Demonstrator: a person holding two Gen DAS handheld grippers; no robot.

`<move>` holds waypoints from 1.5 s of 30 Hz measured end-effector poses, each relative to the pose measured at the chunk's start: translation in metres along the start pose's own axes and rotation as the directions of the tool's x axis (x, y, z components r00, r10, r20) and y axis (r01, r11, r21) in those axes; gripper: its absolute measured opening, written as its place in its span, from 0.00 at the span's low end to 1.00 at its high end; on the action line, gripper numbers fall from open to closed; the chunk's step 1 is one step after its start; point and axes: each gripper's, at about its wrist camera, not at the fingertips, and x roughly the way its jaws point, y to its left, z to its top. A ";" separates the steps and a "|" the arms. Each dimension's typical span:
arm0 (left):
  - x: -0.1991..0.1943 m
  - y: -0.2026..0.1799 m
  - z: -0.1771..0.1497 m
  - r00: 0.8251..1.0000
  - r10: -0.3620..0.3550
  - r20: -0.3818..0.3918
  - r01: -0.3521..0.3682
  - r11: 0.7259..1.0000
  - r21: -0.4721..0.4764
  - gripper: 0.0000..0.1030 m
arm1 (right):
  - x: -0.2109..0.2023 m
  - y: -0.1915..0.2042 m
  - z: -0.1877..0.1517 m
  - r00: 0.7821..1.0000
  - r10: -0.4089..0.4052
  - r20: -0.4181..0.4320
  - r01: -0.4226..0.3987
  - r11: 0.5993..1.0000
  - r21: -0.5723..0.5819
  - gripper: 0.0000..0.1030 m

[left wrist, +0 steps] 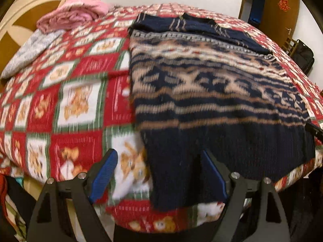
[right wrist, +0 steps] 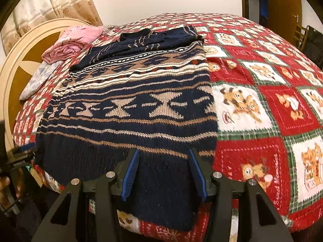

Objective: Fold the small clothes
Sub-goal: 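Move both tools to the patterned sweater hem and close on it, then lift the hem with both tools and fold it up toward the collar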

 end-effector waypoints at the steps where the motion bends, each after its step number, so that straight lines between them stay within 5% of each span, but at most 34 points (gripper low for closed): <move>1: 0.001 0.002 -0.004 1.000 0.004 -0.007 -0.005 1.000 -0.007 0.84 | -0.002 -0.003 -0.001 1.000 0.008 0.001 -0.008 1.000 0.010 0.50; 8: 0.002 0.011 -0.013 0.998 -0.055 -0.031 0.053 0.997 -0.060 0.82 | -0.017 -0.017 -0.012 1.000 0.011 -0.017 -0.011 0.999 0.053 0.50; 14: -0.001 0.010 -0.013 0.997 -0.076 -0.022 0.075 0.996 -0.056 0.69 | -0.016 -0.023 -0.030 0.997 0.020 -0.071 -0.015 0.998 0.067 0.50; 18: -0.003 0.006 -0.014 0.996 -0.089 -0.015 0.088 0.995 -0.046 0.58 | -0.016 -0.020 -0.032 0.997 0.037 -0.064 -0.033 0.997 0.063 0.42; 21: -0.001 0.005 -0.016 0.996 -0.089 -0.016 0.089 0.995 -0.041 0.58 | -0.009 -0.023 -0.035 0.997 0.029 -0.069 -0.024 0.997 0.068 0.35; 30: -0.001 0.006 -0.016 0.996 -0.079 -0.029 0.077 0.996 -0.051 0.58 | -0.004 -0.022 -0.039 0.998 0.024 -0.061 -0.020 0.997 0.071 0.35; 35: -0.004 0.003 -0.016 0.992 -0.117 -0.038 0.115 0.992 -0.045 0.39 | -0.007 -0.025 -0.038 0.998 0.025 -0.051 -0.020 0.996 0.085 0.21; 37: -0.002 0.002 -0.016 0.987 -0.152 -0.053 0.150 0.988 -0.047 0.17 | -0.006 -0.026 -0.037 0.998 0.035 -0.046 -0.030 0.995 0.092 0.15; 38: -0.002 0.001 -0.016 0.985 -0.166 -0.052 0.163 0.985 -0.047 0.15 | -0.008 -0.027 -0.037 0.998 0.050 -0.040 -0.045 0.994 0.097 0.07; 45: -0.019 0.008 -0.009 0.961 -0.276 0.013 0.276 0.958 -0.085 0.09 | -0.017 -0.027 -0.033 0.988 0.156 -0.012 -0.153 0.980 0.129 0.06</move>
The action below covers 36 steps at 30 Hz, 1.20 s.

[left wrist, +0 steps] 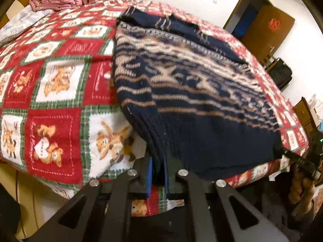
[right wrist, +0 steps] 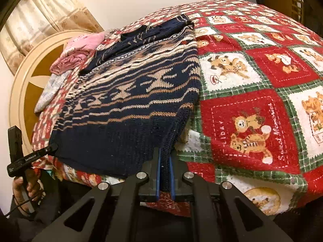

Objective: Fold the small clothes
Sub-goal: 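Lift the hem with both tools and fold it up toward the collar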

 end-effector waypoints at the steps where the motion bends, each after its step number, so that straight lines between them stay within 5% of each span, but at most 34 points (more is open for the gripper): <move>1: -0.003 -0.001 0.001 1.000 0.000 0.010 0.000 1.000 0.006 0.09 | -0.003 0.000 0.001 1.000 0.013 0.009 -0.013 1.000 0.006 0.06; 18: -0.030 0.002 0.037 0.989 -0.083 0.126 0.085 0.996 -0.014 0.08 | -0.051 0.000 0.039 0.971 0.165 0.171 -0.174 0.984 0.037 0.06; 36: -0.026 -0.001 0.147 0.969 -0.078 0.235 0.081 0.997 -0.006 0.08 | -0.044 0.014 0.167 0.955 0.147 0.259 -0.147 0.989 -0.018 0.06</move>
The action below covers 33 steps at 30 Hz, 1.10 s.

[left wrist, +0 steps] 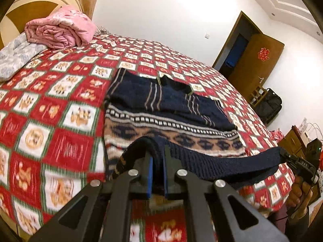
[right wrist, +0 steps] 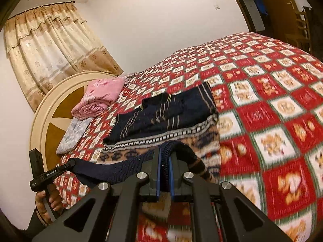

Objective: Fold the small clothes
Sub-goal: 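Lift the hem with both tools and fold it up toward the collar, then lay the folded hem onto the collar and open both tools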

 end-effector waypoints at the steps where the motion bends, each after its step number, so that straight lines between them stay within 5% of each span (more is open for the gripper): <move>1: 0.003 0.000 0.004 1.000 -0.001 0.001 0.001 1.000 -0.002 0.08 | 0.006 -0.001 0.008 1.000 -0.001 -0.001 0.001 1.000 0.004 0.06; 18: 0.088 0.016 0.101 1.000 0.024 -0.006 -0.024 0.999 -0.041 0.08 | 0.112 -0.012 0.106 0.999 -0.041 -0.030 0.042 0.999 0.018 0.06; 33: 0.182 0.037 0.154 0.994 0.062 -0.094 -0.067 0.996 -0.054 0.08 | 0.232 -0.055 0.158 0.988 -0.052 -0.143 0.062 0.996 0.066 0.06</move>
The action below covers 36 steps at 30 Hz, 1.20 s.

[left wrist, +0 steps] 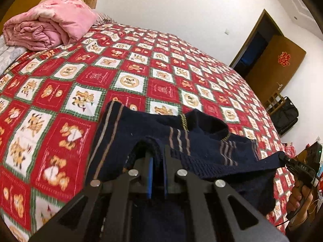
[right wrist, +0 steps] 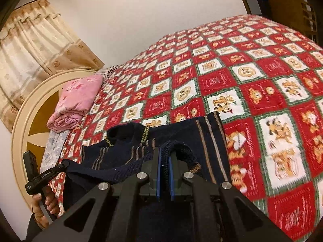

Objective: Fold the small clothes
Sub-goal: 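Lay the folded hem onto the collar and open both tools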

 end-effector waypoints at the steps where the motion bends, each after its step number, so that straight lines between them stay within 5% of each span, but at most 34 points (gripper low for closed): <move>1: 0.007 0.001 0.003 1.000 0.005 -0.009 -0.005 1.000 0.001 0.08 | 0.007 -0.003 0.003 1.000 0.003 -0.009 -0.003 1.000 0.007 0.06; 10: 0.063 0.020 0.024 0.995 0.025 -0.098 -0.033 0.997 -0.077 0.15 | 0.080 -0.034 0.038 0.995 -0.005 -0.097 0.011 0.998 0.067 0.09; 13: 0.074 0.024 0.020 0.990 0.037 -0.134 -0.050 0.994 -0.093 0.15 | 0.088 -0.045 0.044 0.992 -0.089 -0.093 0.097 0.991 0.091 0.36; 16: 0.068 0.031 0.018 0.990 0.019 -0.140 -0.036 0.992 -0.119 0.18 | 0.074 -0.049 0.046 0.993 -0.108 -0.049 0.112 0.990 0.082 0.38; 17: 0.063 0.033 0.017 0.991 0.017 -0.130 -0.033 0.992 -0.121 0.21 | 0.069 -0.050 0.044 0.994 -0.103 -0.044 0.106 0.991 0.084 0.38; 19: 0.046 0.034 0.015 0.991 0.100 -0.084 -0.107 0.990 -0.094 0.57 | 0.055 -0.048 0.036 0.994 -0.103 -0.036 0.105 0.992 0.068 0.38; 20: 0.039 0.035 0.014 0.990 0.127 -0.054 -0.131 0.988 -0.087 0.65 | 0.049 -0.045 0.031 0.995 -0.098 -0.037 0.099 0.994 0.049 0.38; 22: 0.026 0.039 0.013 0.987 0.159 -0.004 -0.159 0.984 -0.076 0.68 | 0.039 -0.035 0.017 0.996 -0.074 -0.052 0.074 0.997 0.003 0.38; 29: 0.025 0.009 -0.009 0.982 0.191 -0.016 -0.190 0.981 0.048 0.68 | 0.035 0.002 -0.028 0.989 -0.079 -0.126 0.056 0.983 -0.176 0.38; 32: 0.039 -0.009 -0.024 0.943 0.332 -0.009 -0.326 0.930 0.168 0.68 | 0.049 0.001 -0.041 0.969 -0.156 -0.191 0.115 0.971 -0.210 0.38; 34: 0.055 -0.005 -0.030 0.896 0.443 -0.010 -0.430 0.875 0.220 0.71 | 0.053 -0.012 -0.043 0.963 -0.204 -0.177 0.167 0.965 -0.201 0.38; 36: 0.060 0.016 -0.032 0.905 0.421 -0.056 -0.409 0.900 0.150 0.80 | 0.050 -0.020 -0.040 0.963 -0.208 -0.173 0.179 0.969 -0.169 0.38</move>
